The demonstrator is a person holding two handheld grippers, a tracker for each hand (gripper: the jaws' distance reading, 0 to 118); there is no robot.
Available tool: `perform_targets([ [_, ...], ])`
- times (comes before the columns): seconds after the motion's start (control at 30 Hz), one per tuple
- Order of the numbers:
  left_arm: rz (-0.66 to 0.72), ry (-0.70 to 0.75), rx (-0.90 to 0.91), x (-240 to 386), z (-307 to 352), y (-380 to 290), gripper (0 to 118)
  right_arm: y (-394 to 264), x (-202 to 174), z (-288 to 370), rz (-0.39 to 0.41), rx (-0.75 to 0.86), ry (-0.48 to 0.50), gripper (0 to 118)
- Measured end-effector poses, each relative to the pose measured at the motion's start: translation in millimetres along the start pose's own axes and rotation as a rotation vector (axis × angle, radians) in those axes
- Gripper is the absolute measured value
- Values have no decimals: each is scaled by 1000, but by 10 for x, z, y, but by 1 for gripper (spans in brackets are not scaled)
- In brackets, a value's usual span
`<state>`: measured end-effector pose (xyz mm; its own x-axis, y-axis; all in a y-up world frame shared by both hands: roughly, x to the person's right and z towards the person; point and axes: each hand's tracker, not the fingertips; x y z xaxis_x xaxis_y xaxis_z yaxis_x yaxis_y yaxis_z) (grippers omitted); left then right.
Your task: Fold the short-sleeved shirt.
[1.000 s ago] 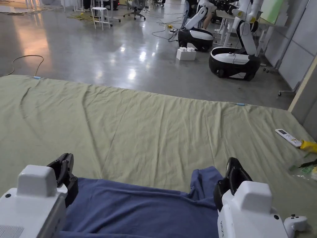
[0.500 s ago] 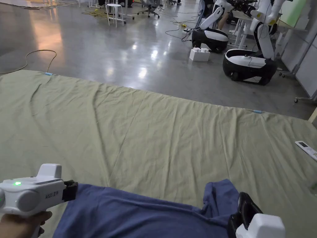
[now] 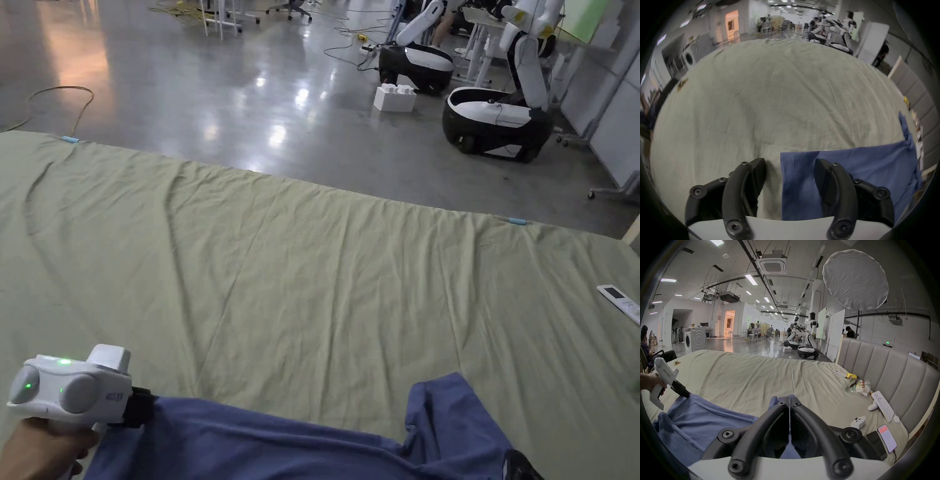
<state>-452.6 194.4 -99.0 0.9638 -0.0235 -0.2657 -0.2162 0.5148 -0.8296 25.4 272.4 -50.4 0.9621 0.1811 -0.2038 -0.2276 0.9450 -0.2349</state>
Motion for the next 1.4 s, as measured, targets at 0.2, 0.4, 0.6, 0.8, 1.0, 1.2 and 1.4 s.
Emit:
perform_targets([
  [0.2,-35,-12,17,221,46,23,6,-68,289,-530,-71,-246,34,4],
  [0.4,21,-34,94,50,239,-73,5,-149,712,-1354,-123,-508,44,68],
  [0.6,-10,-38,158,17,509,-134,5,-315,747,-2074,-33,-670,60,73],
  [0.8,-3,-45,172,34,595,-201,5,-524,617,-2352,-29,-758,155,40],
  [1.0,32,-50,180,4,642,-268,5,-459,503,-2321,22,-745,173,2],
  [1.2,34,-81,230,4,821,-326,5,-278,755,-1904,-125,-602,161,2],
  [1.4,52,-113,293,-44,1193,-475,5,-13,911,-1280,-146,-509,207,2],
])
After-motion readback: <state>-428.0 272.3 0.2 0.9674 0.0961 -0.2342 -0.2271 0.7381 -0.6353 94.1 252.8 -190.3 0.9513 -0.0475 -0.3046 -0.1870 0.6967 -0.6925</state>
